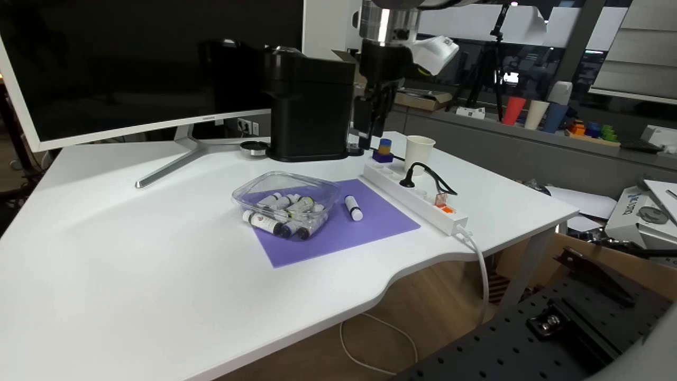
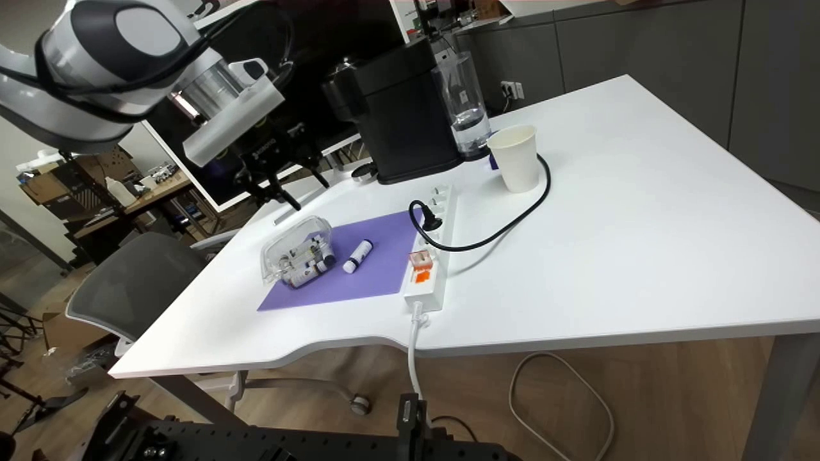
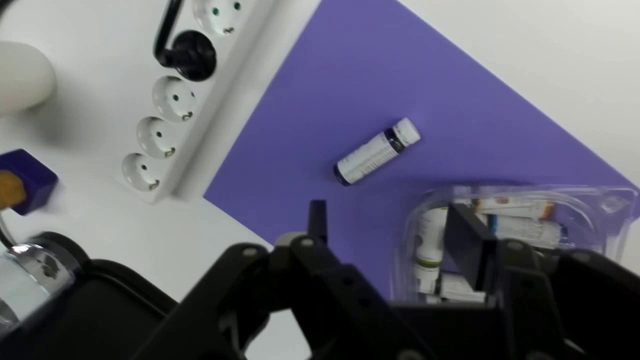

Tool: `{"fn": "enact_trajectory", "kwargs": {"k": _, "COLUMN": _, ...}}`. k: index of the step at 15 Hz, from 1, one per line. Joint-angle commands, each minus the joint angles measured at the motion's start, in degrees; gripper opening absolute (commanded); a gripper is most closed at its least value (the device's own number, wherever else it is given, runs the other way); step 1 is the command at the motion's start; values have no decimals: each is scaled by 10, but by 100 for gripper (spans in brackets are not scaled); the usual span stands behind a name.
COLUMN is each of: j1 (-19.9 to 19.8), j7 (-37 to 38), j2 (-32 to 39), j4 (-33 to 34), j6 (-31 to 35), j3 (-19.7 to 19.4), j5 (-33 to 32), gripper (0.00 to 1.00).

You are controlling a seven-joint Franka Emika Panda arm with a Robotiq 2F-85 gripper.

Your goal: Flick the last switch on the extension cord, then open the plastic box on the table

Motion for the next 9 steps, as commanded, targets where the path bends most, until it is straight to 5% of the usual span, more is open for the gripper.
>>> {"fn": "enact_trajectory", "kwargs": {"k": 1, "j1": 31, "j7": 12, "j2": 4, "j4": -27, "j6": 12, "j3": 25, "j5": -6, "gripper": 95}}
{"fn": "enact_trajectory", "kwargs": {"k": 5, "j1": 53, "j7": 23, "j2": 25, "j4": -51, "j6": 23, "j3": 45, "j5": -38, "gripper": 100}}
{"fn": "enact_trajectory", "kwargs": {"k": 9, "j1": 60, "j7": 61, "j2": 53, "j4": -60, "j6": 52, "j3": 33, "j5": -139, "gripper": 100}}
